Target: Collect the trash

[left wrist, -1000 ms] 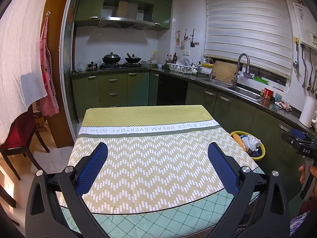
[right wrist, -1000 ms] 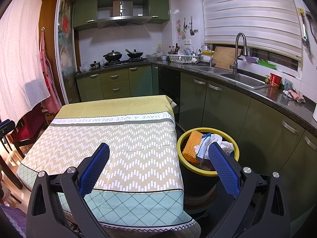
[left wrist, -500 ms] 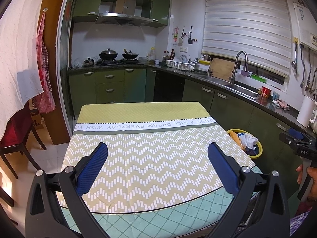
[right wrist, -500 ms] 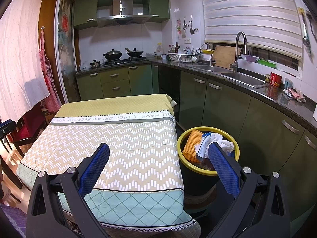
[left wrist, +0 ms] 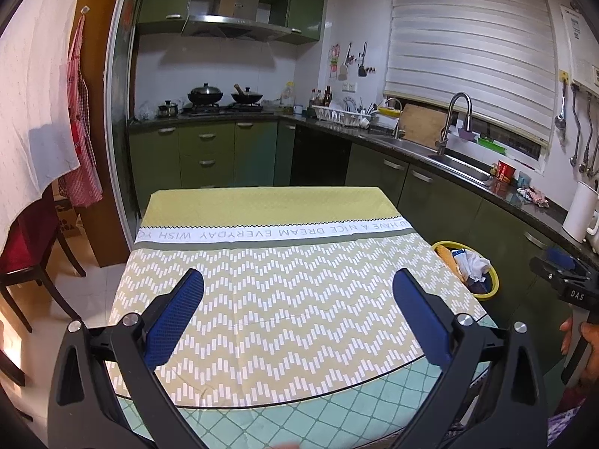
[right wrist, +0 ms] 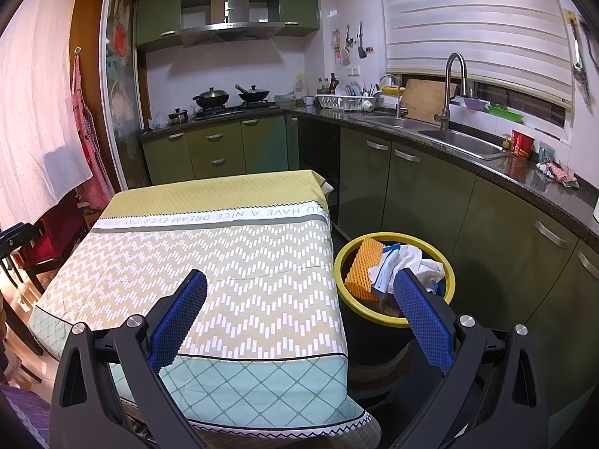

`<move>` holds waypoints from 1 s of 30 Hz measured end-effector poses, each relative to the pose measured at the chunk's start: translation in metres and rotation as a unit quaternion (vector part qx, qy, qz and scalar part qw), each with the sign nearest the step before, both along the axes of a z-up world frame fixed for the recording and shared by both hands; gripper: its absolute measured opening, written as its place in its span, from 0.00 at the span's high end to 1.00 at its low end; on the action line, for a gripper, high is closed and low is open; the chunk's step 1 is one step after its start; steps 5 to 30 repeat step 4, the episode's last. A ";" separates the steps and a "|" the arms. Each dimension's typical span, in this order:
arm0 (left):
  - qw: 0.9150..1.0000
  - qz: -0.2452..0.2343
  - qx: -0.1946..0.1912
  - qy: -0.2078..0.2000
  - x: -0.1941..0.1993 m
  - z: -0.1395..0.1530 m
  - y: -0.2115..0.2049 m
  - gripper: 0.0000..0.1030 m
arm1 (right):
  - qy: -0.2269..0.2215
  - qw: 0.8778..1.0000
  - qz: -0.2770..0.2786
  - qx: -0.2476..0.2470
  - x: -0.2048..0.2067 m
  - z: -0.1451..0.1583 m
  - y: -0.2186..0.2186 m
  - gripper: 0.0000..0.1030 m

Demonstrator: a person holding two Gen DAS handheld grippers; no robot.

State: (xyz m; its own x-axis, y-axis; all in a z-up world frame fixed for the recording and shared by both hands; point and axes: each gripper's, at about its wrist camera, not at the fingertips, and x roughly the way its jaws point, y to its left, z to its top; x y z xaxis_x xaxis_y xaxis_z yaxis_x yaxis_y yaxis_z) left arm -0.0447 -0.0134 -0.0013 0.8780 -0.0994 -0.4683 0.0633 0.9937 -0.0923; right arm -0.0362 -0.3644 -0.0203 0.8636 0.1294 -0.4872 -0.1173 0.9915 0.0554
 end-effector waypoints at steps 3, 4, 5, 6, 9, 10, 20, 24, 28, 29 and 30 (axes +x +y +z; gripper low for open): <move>1.000 -0.011 0.001 0.020 0.021 -0.004 0.003 0.07 | 0.008 1.000 0.007 0.000 0.011 -0.002 0.001 0.04; 1.000 -0.011 -0.001 0.027 0.028 -0.006 0.004 0.07 | 0.013 1.000 0.011 -0.002 0.017 -0.003 0.003 0.05; 1.000 -0.011 -0.001 0.027 0.028 -0.006 0.004 0.07 | 0.013 1.000 0.011 -0.002 0.017 -0.003 0.003 0.05; 1.000 -0.011 -0.001 0.027 0.028 -0.006 0.004 0.07 | 0.013 1.000 0.011 -0.002 0.017 -0.003 0.003 0.05; 1.000 -0.011 -0.001 0.027 0.028 -0.006 0.004 0.07 | 0.013 1.000 0.011 -0.002 0.017 -0.003 0.003 0.05; 1.000 -0.011 -0.001 0.027 0.028 -0.006 0.004 0.07 | 0.013 1.000 0.011 -0.002 0.017 -0.003 0.003 0.05; 1.000 -0.011 -0.001 0.027 0.028 -0.006 0.004 0.07 | 0.013 1.000 0.011 -0.002 0.017 -0.003 0.003 0.05; 1.000 -0.011 -0.001 0.027 0.028 -0.006 0.004 0.07 | 0.013 1.000 0.011 -0.002 0.017 -0.003 0.003 0.05; 1.000 -0.011 -0.001 0.027 0.028 -0.006 0.004 0.07 | 0.013 1.000 0.011 -0.002 0.017 -0.003 0.003 0.05; 1.000 -0.011 -0.001 0.027 0.028 -0.006 0.004 0.07 | 0.013 1.000 0.011 -0.002 0.017 -0.003 0.003 0.05; 1.000 -0.011 -0.001 0.027 0.028 -0.006 0.004 0.07 | 0.013 1.000 0.011 -0.002 0.017 -0.003 0.003 0.05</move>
